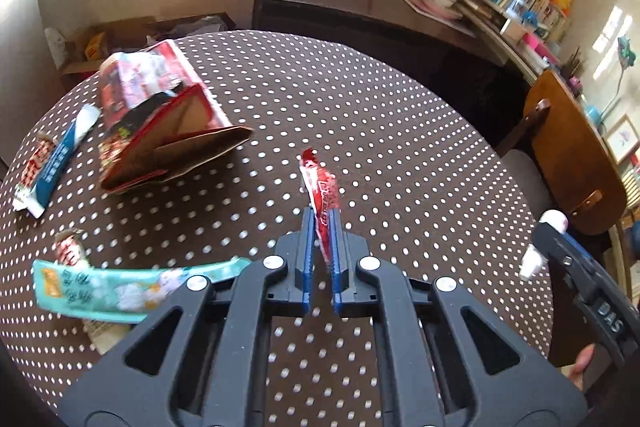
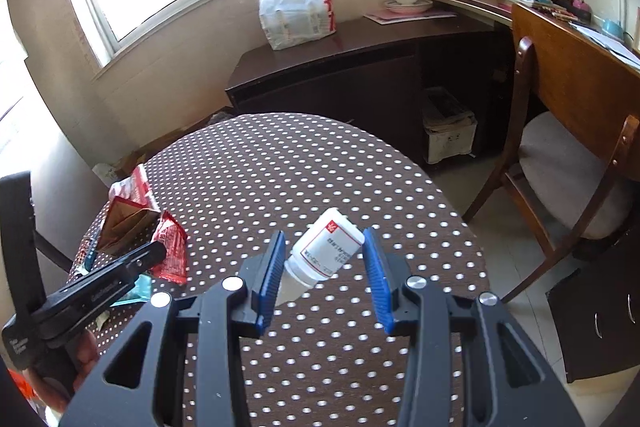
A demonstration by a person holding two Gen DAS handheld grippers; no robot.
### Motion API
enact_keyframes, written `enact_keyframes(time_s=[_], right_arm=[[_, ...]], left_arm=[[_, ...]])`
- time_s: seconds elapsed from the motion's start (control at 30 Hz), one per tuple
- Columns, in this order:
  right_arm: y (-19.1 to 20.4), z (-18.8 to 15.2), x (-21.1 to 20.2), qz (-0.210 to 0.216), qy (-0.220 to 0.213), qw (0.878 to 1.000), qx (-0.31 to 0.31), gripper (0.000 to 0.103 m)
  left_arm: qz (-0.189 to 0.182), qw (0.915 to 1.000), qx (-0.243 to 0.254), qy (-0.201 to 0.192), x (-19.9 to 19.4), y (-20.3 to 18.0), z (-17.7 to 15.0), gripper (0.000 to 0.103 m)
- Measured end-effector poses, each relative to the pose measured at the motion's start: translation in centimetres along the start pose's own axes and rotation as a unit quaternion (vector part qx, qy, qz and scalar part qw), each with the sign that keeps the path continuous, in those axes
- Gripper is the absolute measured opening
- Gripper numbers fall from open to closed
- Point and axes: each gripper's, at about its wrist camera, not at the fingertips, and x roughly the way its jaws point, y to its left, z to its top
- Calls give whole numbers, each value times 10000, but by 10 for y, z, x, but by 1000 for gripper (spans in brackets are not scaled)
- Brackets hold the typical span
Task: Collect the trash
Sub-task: 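Lift the red wrapper with the left tool while the right tool holds the bottle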
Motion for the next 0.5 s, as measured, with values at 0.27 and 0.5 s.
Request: enact_keyframes(time_s=[0.27, 0.5], right_arm=[[42, -6, -6, 245, 1, 9991, -359, 39], [61, -6, -5, 409, 18, 9978, -513, 39]], left_arm=[[62, 9993, 109, -347, -36, 19, -15, 4], [89, 9986, 399, -343, -42, 13, -13, 63]])
